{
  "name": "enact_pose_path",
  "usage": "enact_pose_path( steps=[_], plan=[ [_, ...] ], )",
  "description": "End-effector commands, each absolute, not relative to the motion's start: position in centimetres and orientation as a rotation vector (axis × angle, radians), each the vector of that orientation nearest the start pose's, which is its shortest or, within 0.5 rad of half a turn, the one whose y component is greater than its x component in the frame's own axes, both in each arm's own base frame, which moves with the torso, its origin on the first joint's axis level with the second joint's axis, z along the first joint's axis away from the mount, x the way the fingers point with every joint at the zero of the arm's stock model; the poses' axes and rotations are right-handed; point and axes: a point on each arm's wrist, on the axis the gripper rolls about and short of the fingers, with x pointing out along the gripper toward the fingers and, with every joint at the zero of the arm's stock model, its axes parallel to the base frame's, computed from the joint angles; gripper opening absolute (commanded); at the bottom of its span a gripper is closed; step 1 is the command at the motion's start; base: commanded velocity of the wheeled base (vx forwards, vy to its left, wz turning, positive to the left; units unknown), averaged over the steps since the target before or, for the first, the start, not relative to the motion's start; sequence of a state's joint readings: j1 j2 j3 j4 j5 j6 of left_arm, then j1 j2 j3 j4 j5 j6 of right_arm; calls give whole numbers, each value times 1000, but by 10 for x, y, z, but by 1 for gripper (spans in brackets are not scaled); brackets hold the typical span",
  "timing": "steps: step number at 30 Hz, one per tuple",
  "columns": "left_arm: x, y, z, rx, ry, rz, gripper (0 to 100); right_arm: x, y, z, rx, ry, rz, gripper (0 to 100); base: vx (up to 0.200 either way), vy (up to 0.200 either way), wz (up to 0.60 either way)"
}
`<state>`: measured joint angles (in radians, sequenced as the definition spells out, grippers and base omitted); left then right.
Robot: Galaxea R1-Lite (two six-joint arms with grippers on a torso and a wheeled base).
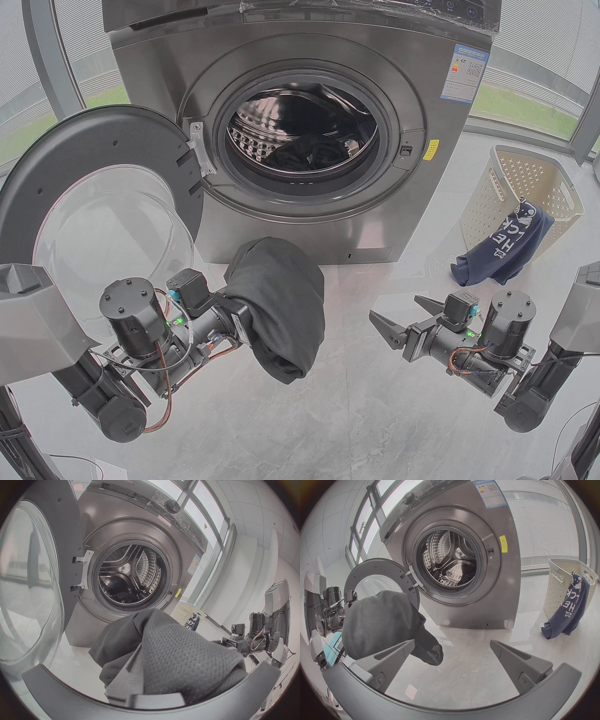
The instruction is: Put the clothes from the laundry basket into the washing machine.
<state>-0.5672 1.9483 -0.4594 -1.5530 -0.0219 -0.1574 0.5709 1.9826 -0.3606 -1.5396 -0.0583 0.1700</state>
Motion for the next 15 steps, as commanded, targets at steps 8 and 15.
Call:
enact_pose_path(
  steps=[8,15],
  plan=[
    [256,-161,117,-166,-18,-585,0,244,155,86,139,129,500,100,200,0,0],
    [256,-163,116,-164,-15,-588,0,244,155,86,139,129,502,100,114,0,0]
  ],
)
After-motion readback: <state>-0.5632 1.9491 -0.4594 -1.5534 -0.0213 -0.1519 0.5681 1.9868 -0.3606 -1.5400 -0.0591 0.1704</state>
